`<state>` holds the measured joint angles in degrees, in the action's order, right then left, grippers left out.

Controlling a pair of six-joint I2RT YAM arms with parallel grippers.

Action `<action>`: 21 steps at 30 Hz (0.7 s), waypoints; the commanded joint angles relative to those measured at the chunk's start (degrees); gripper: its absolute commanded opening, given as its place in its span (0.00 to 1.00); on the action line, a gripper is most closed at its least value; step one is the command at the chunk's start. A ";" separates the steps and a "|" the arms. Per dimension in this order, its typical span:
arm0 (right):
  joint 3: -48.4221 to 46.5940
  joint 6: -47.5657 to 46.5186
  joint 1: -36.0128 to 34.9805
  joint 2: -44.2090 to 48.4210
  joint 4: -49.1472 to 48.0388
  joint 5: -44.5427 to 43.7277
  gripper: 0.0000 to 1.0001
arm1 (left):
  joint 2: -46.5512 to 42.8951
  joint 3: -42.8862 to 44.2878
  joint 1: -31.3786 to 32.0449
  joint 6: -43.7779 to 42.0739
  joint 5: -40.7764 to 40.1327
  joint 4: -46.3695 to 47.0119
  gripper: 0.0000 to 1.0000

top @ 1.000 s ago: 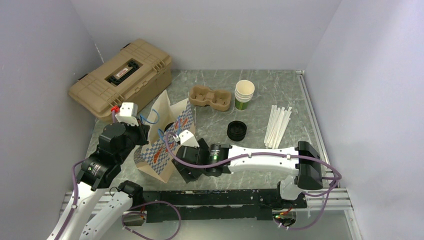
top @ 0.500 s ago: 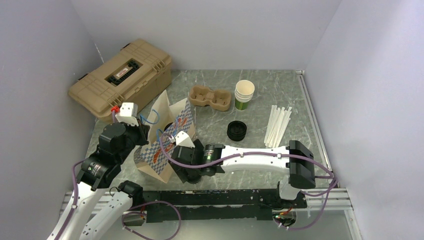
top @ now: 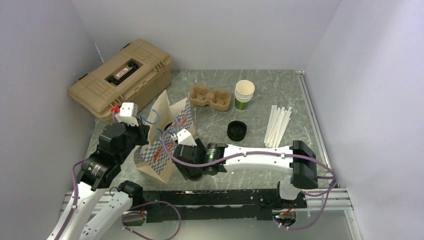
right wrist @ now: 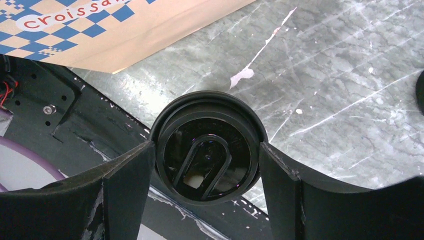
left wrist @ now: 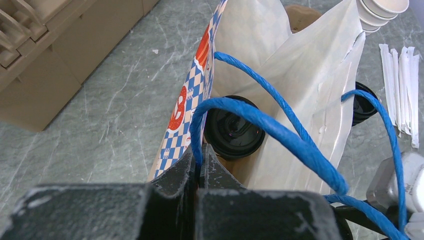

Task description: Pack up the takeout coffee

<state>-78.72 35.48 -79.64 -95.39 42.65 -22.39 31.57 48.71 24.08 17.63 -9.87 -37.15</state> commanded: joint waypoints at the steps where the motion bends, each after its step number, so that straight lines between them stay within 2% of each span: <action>1: -1.14 0.56 0.09 3.57 1.19 -2.13 0.74 | -0.81 0.42 -0.04 -0.75 1.14 1.29 0.00; 5: -0.82 0.49 0.09 3.69 1.56 -1.76 0.53 | -0.75 0.42 -0.06 -0.71 1.07 1.20 0.00; 8: -0.82 0.68 0.09 3.88 2.04 -1.81 0.45 | -0.80 0.42 -0.06 -0.75 1.15 1.27 0.00; 15: -3.26 0.52 0.01 6.14 5.26 -4.15 0.40 | -0.57 0.42 -0.08 -1.10 2.05 1.56 0.00; 21: -6.01 -1.87 0.01 12.72 9.34 -4.76 0.39 | 0.02 1.46 -0.01 -4.46 5.97 3.39 0.00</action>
<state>-79.96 35.46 -79.64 -89.65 48.62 -24.62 31.59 48.71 24.08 16.25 -7.90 -36.97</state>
